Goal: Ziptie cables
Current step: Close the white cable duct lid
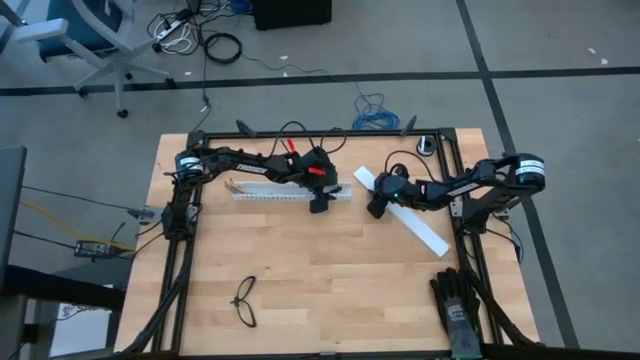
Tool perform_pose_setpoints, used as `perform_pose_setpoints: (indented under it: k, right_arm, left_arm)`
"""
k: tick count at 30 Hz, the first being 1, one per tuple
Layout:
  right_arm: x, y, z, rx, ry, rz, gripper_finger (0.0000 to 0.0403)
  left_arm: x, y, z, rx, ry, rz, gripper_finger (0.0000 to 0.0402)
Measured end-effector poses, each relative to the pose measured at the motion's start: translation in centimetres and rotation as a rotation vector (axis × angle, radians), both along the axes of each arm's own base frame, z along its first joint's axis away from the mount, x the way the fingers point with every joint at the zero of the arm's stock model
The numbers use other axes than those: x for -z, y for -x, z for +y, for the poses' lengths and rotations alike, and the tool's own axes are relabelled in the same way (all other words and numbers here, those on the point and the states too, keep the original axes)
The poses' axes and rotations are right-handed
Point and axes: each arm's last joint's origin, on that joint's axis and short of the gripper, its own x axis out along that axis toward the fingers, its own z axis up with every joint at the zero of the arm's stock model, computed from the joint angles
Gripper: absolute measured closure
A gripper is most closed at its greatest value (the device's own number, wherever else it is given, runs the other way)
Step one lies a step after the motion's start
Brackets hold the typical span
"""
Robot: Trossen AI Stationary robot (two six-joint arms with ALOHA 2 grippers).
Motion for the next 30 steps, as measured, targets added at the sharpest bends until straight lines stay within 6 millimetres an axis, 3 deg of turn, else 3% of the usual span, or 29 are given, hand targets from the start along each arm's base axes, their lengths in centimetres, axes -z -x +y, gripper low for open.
perform_pose_setpoints:
  k: [4,9,23,30]
  right_arm:
    - [-0.2,0.0,0.0,-0.028,0.011,0.001,0.028]
    - [-0.3,-0.2,0.1,-0.062,-0.012,-0.018,0.0286]
    - [-0.6,-0.5,0.2,-0.146,-0.025,-0.062,0.0163]
    - [-2.2,-0.4,0.1,-0.134,0.055,-0.105,0.0125]
  left_arm:
    - [0.1,0.3,0.2,0.02,-0.007,0.025,0.0148]
    - [0.4,1.1,0.7,0.064,-0.004,0.083,0.0148]
    - [0.7,2.2,1.5,0.138,0.016,0.141,0.0148]
    - [0.8,2.2,1.6,0.14,0.022,0.141,0.0148]
